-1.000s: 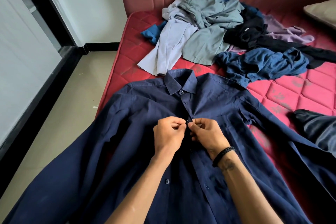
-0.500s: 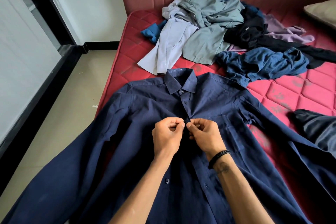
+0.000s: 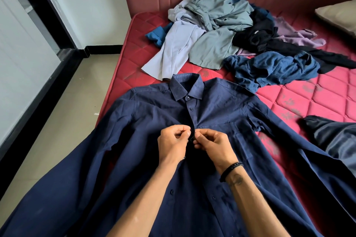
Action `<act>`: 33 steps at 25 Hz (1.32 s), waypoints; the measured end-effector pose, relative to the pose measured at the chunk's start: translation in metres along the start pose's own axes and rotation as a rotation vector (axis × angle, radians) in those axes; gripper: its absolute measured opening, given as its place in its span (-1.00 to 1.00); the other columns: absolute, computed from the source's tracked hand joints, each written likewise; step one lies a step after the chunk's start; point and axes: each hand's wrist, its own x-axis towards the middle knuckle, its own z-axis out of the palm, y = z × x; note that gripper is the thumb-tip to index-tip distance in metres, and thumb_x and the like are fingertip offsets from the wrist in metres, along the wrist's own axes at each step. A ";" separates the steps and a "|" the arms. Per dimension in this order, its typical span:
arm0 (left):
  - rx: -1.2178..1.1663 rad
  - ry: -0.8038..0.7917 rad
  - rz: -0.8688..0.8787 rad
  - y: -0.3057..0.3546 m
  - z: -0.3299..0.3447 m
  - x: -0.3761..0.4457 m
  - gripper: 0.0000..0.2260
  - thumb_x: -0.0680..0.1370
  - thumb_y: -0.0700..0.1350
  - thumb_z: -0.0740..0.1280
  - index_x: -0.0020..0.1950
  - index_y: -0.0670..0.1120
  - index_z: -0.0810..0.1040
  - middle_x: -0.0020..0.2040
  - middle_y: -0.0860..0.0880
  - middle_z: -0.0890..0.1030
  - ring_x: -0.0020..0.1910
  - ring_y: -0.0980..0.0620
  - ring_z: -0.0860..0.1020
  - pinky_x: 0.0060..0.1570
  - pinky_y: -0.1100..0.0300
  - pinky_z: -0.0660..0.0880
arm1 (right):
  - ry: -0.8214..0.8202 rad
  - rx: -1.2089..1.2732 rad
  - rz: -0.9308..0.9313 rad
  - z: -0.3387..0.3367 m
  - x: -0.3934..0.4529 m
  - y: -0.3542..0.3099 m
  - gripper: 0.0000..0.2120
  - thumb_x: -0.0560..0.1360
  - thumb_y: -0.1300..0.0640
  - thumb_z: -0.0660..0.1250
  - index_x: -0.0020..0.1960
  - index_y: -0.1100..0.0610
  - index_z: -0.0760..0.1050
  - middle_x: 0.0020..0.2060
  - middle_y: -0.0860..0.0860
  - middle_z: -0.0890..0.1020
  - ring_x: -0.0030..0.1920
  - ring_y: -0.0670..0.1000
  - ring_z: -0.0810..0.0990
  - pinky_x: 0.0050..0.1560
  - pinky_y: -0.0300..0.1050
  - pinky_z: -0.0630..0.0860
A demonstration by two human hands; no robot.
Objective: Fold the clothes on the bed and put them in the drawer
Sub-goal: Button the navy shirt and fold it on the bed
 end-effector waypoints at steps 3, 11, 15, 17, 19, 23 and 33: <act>0.017 -0.015 -0.024 0.006 -0.002 -0.001 -0.91 0.56 -0.06 0.44 -0.09 0.00 0.75 -0.30 0.04 0.70 -0.31 0.18 0.65 -0.27 0.29 0.58 | 0.103 -0.078 -0.017 0.008 0.001 0.002 -0.92 0.55 0.25 0.46 -0.07 0.12 0.72 -0.23 0.07 0.75 -0.20 -0.02 0.69 -0.07 -0.16 0.64; 0.078 0.001 0.024 0.003 -0.004 0.004 -0.91 0.50 -0.05 0.51 -0.02 0.00 0.75 -0.28 0.12 0.71 -0.25 0.21 0.67 -0.06 0.12 0.66 | 0.221 -0.131 -0.006 0.017 -0.005 -0.002 -0.91 0.40 0.11 0.63 -0.17 0.06 0.74 -0.28 -0.04 0.75 -0.21 -0.06 0.74 -0.09 -0.20 0.66; 0.073 0.075 0.083 -0.005 0.000 0.000 -0.87 0.52 -0.08 0.50 0.05 -0.02 0.74 -0.25 0.15 0.71 -0.22 0.25 0.66 -0.07 0.22 0.62 | 0.133 -0.082 0.027 0.012 -0.001 -0.002 -0.94 0.45 0.15 0.58 -0.13 0.12 0.73 -0.25 0.05 0.75 -0.22 -0.03 0.72 0.00 -0.09 0.68; 0.090 0.061 0.133 -0.008 0.001 -0.002 -0.84 0.53 -0.12 0.49 0.10 0.00 0.71 -0.21 0.16 0.71 -0.20 0.27 0.65 -0.14 0.37 0.54 | 0.144 -0.101 0.034 0.011 0.003 0.000 -0.91 0.52 0.15 0.50 -0.14 0.13 0.71 -0.28 0.07 0.74 -0.26 -0.04 0.69 -0.02 -0.06 0.68; 0.080 0.012 0.180 -0.009 -0.003 -0.003 -0.78 0.54 -0.16 0.48 0.15 0.04 0.62 -0.20 0.14 0.72 -0.20 0.21 0.64 -0.16 0.37 0.50 | 0.175 -0.263 -0.006 0.015 0.006 0.004 -0.87 0.56 0.10 0.43 -0.15 0.08 0.68 -0.31 0.01 0.72 -0.28 -0.05 0.67 -0.08 -0.03 0.66; 0.075 -0.049 0.278 -0.013 -0.010 -0.003 -0.74 0.55 -0.18 0.45 0.18 0.05 0.52 -0.16 0.08 0.70 -0.16 0.09 0.65 -0.12 0.27 0.53 | 0.099 -0.232 0.014 0.013 0.006 0.007 -0.83 0.62 0.18 0.34 -0.13 0.16 0.62 -0.38 -0.03 0.59 -0.35 -0.08 0.51 -0.29 -0.19 0.50; 0.473 -0.232 0.414 -0.017 -0.065 -0.051 -0.84 0.59 -0.14 0.41 0.12 0.05 0.71 -0.11 0.10 0.63 -0.18 0.15 0.60 -0.02 0.20 0.56 | 0.097 -0.773 -0.231 -0.011 -0.078 0.013 -0.63 0.32 -0.07 0.65 0.02 0.01 0.61 -0.14 -0.09 0.60 -0.26 -0.15 0.57 -0.15 -0.41 0.49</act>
